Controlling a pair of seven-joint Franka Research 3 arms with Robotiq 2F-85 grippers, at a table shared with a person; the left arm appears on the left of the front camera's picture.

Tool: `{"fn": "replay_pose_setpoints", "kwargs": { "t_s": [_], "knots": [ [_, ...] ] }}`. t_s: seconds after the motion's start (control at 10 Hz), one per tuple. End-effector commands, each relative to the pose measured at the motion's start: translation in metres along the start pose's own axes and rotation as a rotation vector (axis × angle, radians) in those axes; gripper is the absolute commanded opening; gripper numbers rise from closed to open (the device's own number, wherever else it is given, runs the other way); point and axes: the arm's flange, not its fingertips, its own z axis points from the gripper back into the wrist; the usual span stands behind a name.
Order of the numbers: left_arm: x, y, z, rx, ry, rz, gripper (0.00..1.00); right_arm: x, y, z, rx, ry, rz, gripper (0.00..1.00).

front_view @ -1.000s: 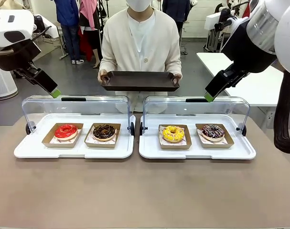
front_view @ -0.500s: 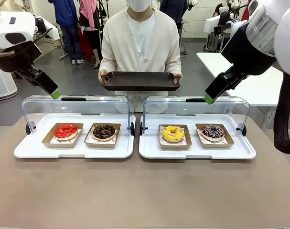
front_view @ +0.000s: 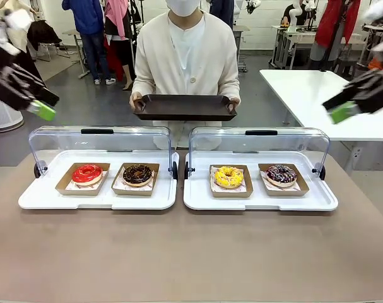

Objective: Provide the desired donut to the person.
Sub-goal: Pick up and lift the Paper togo box containing the Donut pointed at by the person.

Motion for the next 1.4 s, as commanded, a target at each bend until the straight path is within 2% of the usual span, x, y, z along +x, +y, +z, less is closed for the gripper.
{"fn": "replay_pose_setpoints", "kwargs": {
  "t_s": [0.0, 0.2, 0.4, 0.5, 0.8, 1.1, 1.3],
  "knots": [
    [-0.030, 0.037, 0.022, -0.137, -0.063, -0.096, 1.00, -0.033, -0.032, 0.029, 0.117, -0.035, 0.000, 1.00],
    [-0.072, 0.055, 0.042, -0.161, -0.160, -0.163, 1.00, -0.076, -0.055, 0.059, 0.103, -0.154, -0.012, 1.00],
    [-0.105, 0.060, 0.060, -0.096, -0.208, -0.180, 1.00, -0.106, -0.069, 0.082, 0.039, -0.252, -0.106, 1.00],
    [-0.121, 0.063, 0.068, -0.076, -0.240, -0.167, 1.00, -0.119, -0.071, 0.090, 0.028, -0.287, -0.103, 1.00],
    [-0.167, 0.066, 0.090, -0.020, -0.286, -0.094, 1.00, -0.160, -0.074, 0.111, -0.057, -0.325, -0.151, 1.00],
    [-0.189, 0.060, 0.104, 0.020, -0.289, -0.051, 1.00, -0.190, -0.068, 0.122, -0.083, -0.308, -0.191, 1.00],
    [-0.194, 0.056, 0.110, 0.046, -0.296, -0.024, 1.00, -0.196, -0.064, 0.126, -0.104, -0.308, -0.204, 1.00]
  ]
}}
